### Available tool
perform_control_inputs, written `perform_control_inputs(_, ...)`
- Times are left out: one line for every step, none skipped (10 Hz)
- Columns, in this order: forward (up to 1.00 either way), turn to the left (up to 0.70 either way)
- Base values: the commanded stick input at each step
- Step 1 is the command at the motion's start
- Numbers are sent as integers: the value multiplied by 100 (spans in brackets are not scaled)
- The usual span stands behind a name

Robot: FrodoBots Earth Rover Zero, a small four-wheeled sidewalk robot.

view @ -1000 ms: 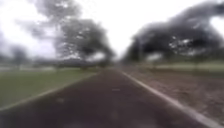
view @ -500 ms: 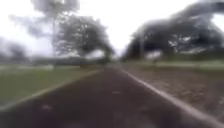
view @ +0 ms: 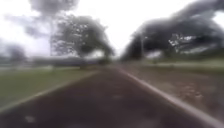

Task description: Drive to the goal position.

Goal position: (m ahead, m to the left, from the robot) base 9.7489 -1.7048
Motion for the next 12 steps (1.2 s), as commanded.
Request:
perform_control_inputs(70,0)
perform_control_inputs(70,0)
perform_control_inputs(70,0)
perform_control_inputs(70,0)
perform_control_inputs(70,0)
perform_control_inputs(70,0)
perform_control_inputs(70,0)
perform_control_inputs(70,0)
perform_control_inputs(70,0)
perform_control_inputs(70,0)
perform_control_inputs(70,0)
perform_control_inputs(70,0)
